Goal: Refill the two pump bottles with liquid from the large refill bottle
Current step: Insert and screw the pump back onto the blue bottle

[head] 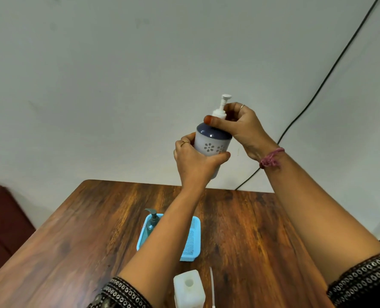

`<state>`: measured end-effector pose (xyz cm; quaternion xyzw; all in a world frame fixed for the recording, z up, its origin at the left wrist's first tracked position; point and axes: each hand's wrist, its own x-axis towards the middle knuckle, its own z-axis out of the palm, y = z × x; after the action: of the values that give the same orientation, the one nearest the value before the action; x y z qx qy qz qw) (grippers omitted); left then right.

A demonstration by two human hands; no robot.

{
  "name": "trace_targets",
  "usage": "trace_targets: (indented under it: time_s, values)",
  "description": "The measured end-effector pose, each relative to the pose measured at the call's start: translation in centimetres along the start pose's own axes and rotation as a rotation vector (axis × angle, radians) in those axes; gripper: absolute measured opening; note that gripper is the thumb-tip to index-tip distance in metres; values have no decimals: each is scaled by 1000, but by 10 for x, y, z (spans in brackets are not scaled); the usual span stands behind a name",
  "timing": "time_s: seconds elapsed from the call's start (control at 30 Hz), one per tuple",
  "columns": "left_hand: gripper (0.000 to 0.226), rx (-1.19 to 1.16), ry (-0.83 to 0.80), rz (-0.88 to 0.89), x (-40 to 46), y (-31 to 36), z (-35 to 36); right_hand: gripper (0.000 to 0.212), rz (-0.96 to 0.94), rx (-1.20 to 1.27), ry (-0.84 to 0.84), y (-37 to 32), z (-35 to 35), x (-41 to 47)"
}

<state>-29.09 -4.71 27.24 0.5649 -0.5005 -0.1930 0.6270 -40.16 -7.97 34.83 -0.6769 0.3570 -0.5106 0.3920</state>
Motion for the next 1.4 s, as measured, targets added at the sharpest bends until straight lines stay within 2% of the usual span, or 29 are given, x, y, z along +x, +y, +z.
trace_targets:
  time_s: [0.07,0.17,0.23,0.37,0.5,0.6,0.73,0.83,0.97,1.13,1.23,1.33,1.4]
  values:
    - [81,-11,-2,-2,-1,0,0,67,47,5,-75,-2,0,-2]
    - [80,-1,2,3,-1,0,-1,44,94,90,-166,-3,-3,-6]
    - [80,4,7,6,-1,2,-1,35,70,112,-118,-1,-2,-7]
    - [80,9,8,7,-3,3,1,68,87,106,3,0,8,-7]
    - [82,-16,9,-7,-4,0,2,50,126,210,-121,-3,-2,-12]
    - [81,-17,8,4,-4,1,1,37,122,272,-102,0,-7,-15]
    - [81,-6,14,-12,-4,0,3,42,107,246,24,1,2,-13]
    - [81,-15,13,-14,-2,-3,2,52,133,255,-71,0,-1,-13]
    - [80,-19,5,-20,-4,-6,2,31,135,225,-121,2,-3,-12]
    - [82,-22,-6,-42,-4,-9,3,56,131,183,75,9,13,-11]
    - [85,-29,-16,-60,-5,-13,3,64,153,173,-21,10,10,-14]
    - [86,-33,-17,-63,-5,-15,2,38,168,225,-136,9,1,-17]
    - [86,-37,-19,-65,-6,-15,1,30,148,222,-120,9,0,-18]
